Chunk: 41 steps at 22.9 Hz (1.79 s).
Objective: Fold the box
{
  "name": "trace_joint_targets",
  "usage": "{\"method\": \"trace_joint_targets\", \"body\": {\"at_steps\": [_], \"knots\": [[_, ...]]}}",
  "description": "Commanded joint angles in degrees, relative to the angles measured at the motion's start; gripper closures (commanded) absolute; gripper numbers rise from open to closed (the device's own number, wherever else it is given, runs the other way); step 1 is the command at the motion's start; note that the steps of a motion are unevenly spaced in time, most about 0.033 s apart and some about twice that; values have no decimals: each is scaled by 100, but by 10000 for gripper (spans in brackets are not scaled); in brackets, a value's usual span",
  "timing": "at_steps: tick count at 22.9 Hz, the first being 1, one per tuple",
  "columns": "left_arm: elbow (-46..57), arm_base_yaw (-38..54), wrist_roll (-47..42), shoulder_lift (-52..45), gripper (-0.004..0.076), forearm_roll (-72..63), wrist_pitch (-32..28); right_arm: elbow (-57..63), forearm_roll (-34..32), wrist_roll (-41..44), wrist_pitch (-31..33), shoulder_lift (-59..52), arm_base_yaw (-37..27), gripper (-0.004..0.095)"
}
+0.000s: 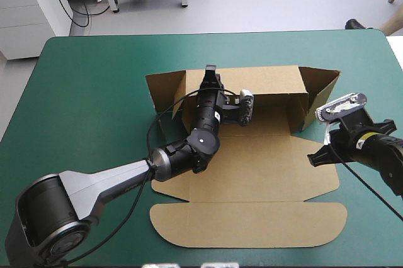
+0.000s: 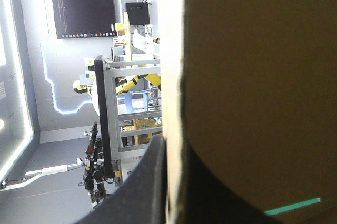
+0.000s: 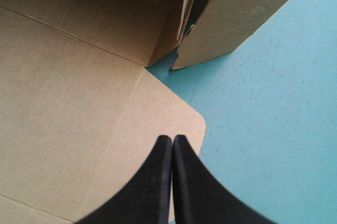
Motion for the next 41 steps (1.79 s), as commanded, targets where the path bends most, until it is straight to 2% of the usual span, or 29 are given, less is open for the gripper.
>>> {"method": "trace_joint_targets", "body": {"at_steps": [1, 6, 9, 11, 13, 15, 18, 24, 29, 32, 33, 35, 37, 41], "knots": [[-155, -30, -123, -246, 731, 179, -135, -151, -56, -51, -333, -68, -24, 929], [-155, -30, -123, -246, 731, 179, -266, -151, -45, -41, -322, 73, -24, 900], [-155, -30, -123, -246, 731, 179, -266, -151, -35, 191, -298, 206, -24, 795], [-155, -30, -123, -246, 731, 179, -266, -151, 57, 358, -298, 293, -24, 665], [-155, -30, -123, -246, 731, 179, -266, -151, 321, 375, -298, 399, -24, 448], [-155, -30, -123, -246, 731, 179, -266, -151, 483, 336, -298, 467, -24, 287], [-155, -30, -123, -246, 731, 179, -266, -151, 726, 327, -276, 594, -24, 125], [-155, -30, -123, -246, 731, 179, -266, -151, 1529, 327, -288, 971, -24, 124], [-155, -30, -123, -246, 731, 179, -256, -296, 1333, 327, -440, 967, -24, 144], [-155, -30, -123, -246, 731, 179, -244, -1202, 668, 944, -536, 928, -24, 145], [-155, -30, -123, -246, 731, 179, -255, -1676, 54, 1390, -447, 1012, -24, 145], [-155, -30, -123, -246, 731, 179, -242, -2496, -818, 1820, -39, 1323, -24, 161], [-155, -30, -123, -246, 731, 179, -253, -3334, -1404, 1941, 439, 1820, -24, 191], [-155, -30, -123, -246, 731, 179, -253, -4423, -1496, 1863, 745, 2692, -24, 246]]}}
